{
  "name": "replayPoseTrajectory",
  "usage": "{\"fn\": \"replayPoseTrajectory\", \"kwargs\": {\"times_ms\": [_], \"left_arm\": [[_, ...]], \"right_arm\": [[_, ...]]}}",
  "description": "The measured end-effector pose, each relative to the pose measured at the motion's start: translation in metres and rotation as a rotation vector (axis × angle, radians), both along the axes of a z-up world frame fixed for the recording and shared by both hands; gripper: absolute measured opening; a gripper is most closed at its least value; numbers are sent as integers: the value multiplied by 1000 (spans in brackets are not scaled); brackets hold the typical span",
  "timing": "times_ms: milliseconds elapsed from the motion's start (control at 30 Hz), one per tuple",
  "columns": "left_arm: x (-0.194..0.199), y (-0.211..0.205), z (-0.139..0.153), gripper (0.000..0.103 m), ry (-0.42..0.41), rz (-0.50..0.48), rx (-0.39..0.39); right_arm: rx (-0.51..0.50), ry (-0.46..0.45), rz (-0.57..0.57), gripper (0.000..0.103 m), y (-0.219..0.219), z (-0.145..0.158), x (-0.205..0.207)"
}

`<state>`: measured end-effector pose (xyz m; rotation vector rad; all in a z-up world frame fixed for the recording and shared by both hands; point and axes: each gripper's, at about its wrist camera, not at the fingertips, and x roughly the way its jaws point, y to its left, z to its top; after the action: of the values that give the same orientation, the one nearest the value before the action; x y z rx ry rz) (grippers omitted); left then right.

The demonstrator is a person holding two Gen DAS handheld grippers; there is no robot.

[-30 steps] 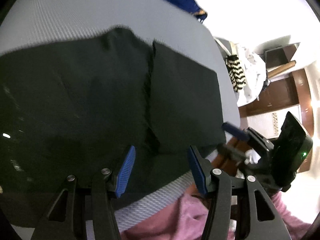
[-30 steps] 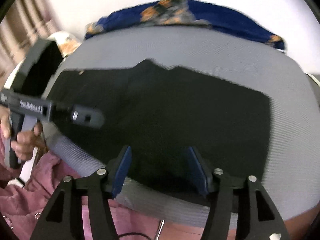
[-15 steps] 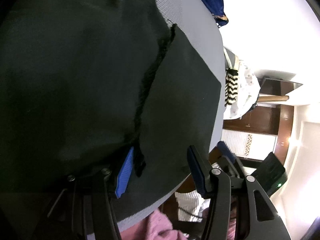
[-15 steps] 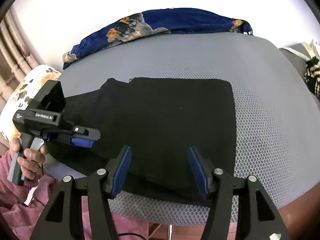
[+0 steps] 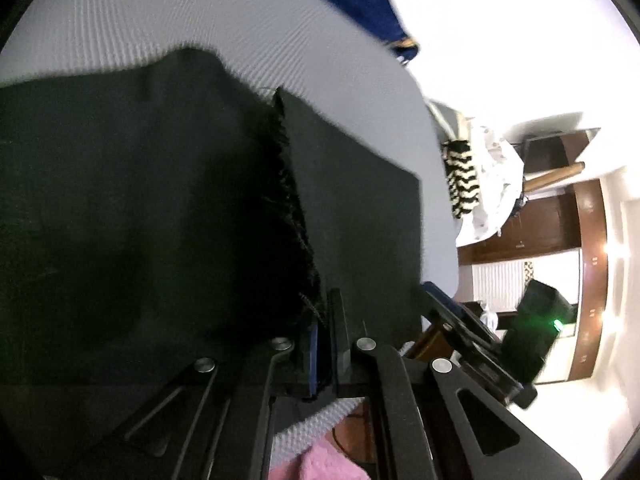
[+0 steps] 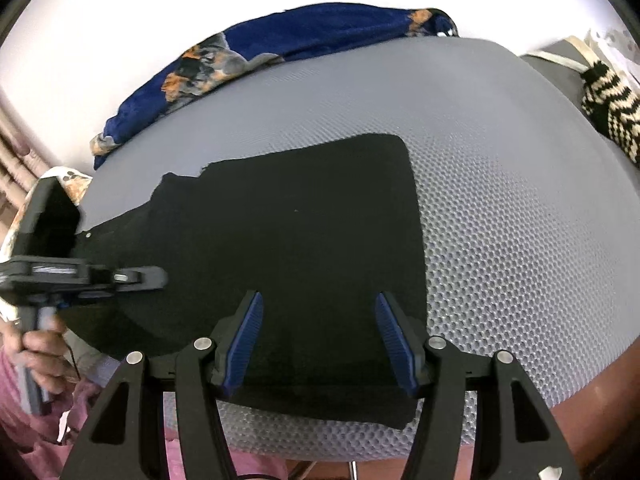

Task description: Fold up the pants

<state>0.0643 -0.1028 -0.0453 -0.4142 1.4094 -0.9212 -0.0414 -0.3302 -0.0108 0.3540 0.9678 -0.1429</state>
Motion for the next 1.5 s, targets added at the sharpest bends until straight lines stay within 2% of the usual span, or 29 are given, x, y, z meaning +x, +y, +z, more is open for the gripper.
{"fn": "replayPoseTrajectory", "kwargs": {"times_ms": [67, 133, 200, 267, 333, 433, 467, 533, 600, 700, 800, 833, 933, 1067, 1133, 1300, 1400, 1500], "left_arm": [[-4, 11, 6, 4, -31, -1, 2], [-4, 18, -2, 4, -46, -12, 55], [-4, 22, -22, 4, -4, -12, 123], [-6, 25, -40, 4, 42, -15, 154], [-8, 27, -38, 6, 20, -20, 143], [-9, 26, -29, 9, -26, -29, 192], [-8, 26, -25, 10, -51, -30, 214], [-8, 26, -9, 14, -167, -27, 276], [-9, 22, 9, 16, -295, -25, 298], [-9, 5, 31, 21, -456, -45, 319], [-3, -21, 42, 40, -523, -72, 310], [2, -31, 42, 43, -527, -79, 302], [20, -49, 29, 43, -526, -90, 320], [39, -72, -2, 43, -441, -109, 363], [39, -71, -3, 43, -475, -105, 355], [33, -76, -3, 43, -525, -135, 409], [28, -76, -3, 43, -559, -144, 431], [26, -69, -4, 44, -552, -135, 442]], "right_arm": [[-1, 1, 1, 56, 0, 0, 0], [-6, 0, 14, 56, 2, 0, 1], [-26, 17, 34, 56, 8, -4, 4], [-39, 51, 48, 56, 13, -12, 9], [-69, 92, 54, 56, 18, -21, 12], [-146, 134, 88, 56, 29, -28, 12], [-171, 147, 105, 56, 32, -27, 14], [-181, 152, 128, 56, 35, -22, 16], [-168, 113, 117, 56, 31, -11, 19], [-207, 82, 103, 56, 25, 1, 35], [-237, 60, 92, 56, 18, 4, 61], [-237, 60, 90, 56, 16, 3, 69], [-264, 72, 86, 56, 13, -4, 94], [-277, 97, 85, 58, 9, -19, 110], [-295, 91, 106, 62, 12, -23, 111], [-371, 88, 138, 64, 22, -28, 107], [-356, 93, 125, 64, 23, -28, 102], [-316, 103, 122, 66, 27, -32, 88]]}}
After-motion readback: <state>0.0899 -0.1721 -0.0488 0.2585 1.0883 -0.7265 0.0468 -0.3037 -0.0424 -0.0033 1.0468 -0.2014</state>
